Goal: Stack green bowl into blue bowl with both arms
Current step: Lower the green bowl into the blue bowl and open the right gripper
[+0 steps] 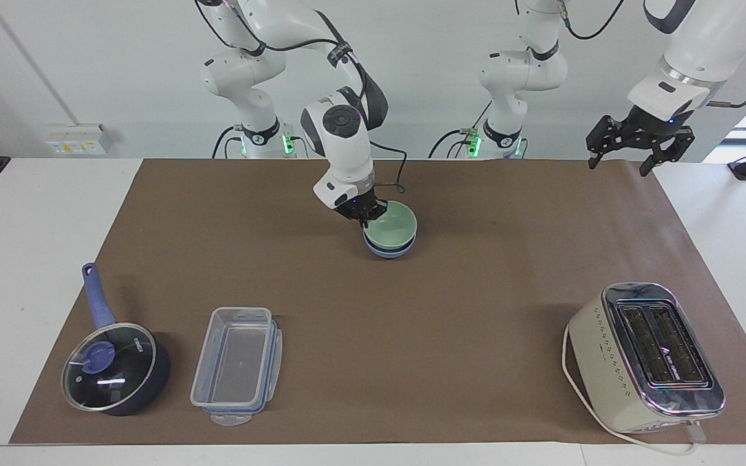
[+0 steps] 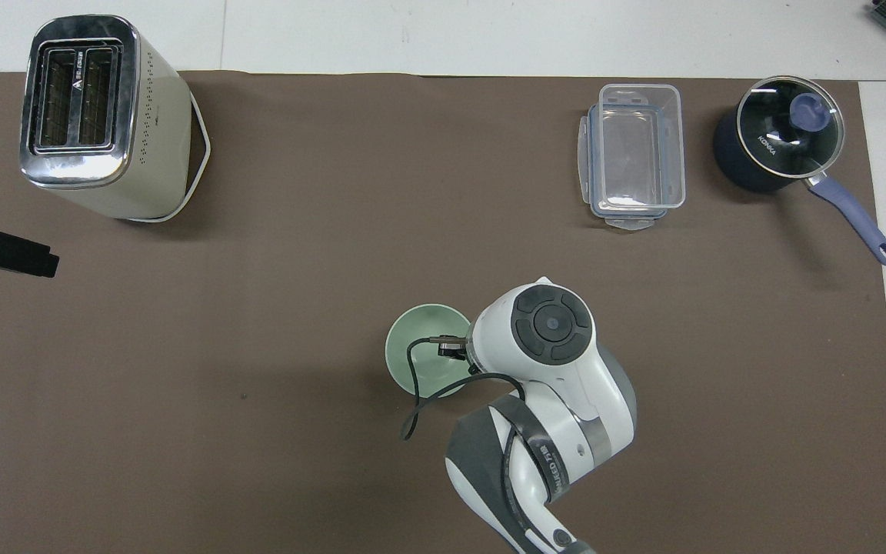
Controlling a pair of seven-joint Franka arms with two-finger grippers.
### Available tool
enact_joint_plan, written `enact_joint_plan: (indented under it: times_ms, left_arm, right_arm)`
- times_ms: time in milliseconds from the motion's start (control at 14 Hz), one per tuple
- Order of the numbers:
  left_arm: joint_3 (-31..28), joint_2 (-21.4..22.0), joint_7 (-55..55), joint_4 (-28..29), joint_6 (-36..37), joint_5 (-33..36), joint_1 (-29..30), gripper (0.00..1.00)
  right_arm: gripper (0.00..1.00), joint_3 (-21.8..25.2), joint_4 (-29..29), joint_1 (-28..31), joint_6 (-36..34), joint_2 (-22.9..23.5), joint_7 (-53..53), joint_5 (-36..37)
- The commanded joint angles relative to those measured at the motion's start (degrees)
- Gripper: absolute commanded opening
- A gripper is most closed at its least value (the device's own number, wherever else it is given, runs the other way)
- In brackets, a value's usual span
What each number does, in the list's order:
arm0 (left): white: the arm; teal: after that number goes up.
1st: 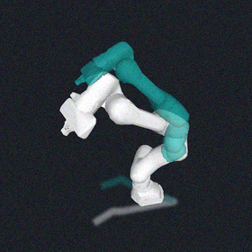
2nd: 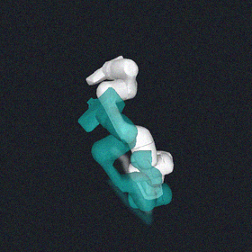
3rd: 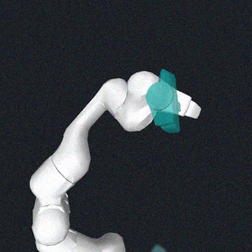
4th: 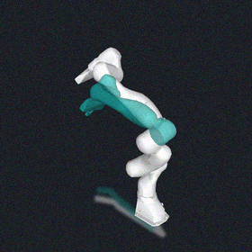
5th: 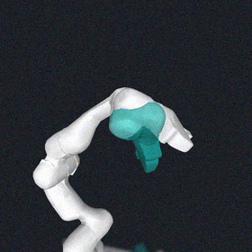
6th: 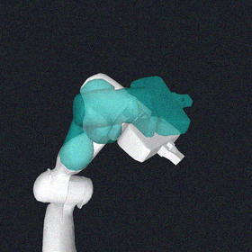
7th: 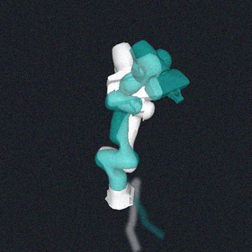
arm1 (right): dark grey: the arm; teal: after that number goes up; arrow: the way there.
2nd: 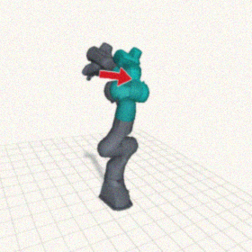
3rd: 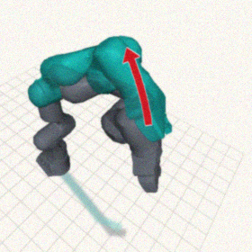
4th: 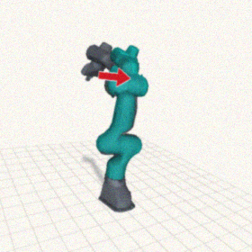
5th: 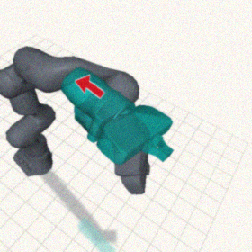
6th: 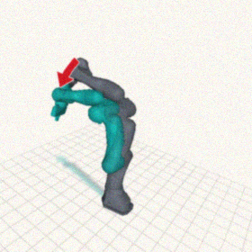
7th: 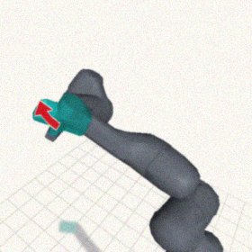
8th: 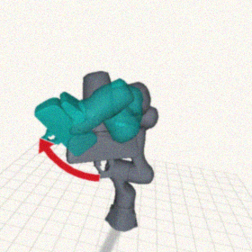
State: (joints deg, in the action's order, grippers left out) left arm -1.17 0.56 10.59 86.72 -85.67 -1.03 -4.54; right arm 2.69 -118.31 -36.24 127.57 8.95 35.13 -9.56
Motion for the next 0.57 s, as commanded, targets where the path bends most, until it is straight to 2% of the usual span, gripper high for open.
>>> enact_joint_plan:
  times_ms: [0,499]
  left_arm:
    - [0.6,0.6,-0.7,0.1,0.5,1.2,0.6,1.0]
    - [0.6,0.6,-0.7,0.1,0.5,1.2,0.6,1.0]
  right_arm:
    - [0.0,-0.2,-0.9,0.2,1.9,-0.2,-2.2,-1.7]
    - [0.02,-0.2,-1.0,0.2,2.1,-0.1,-2.2,-1.8]
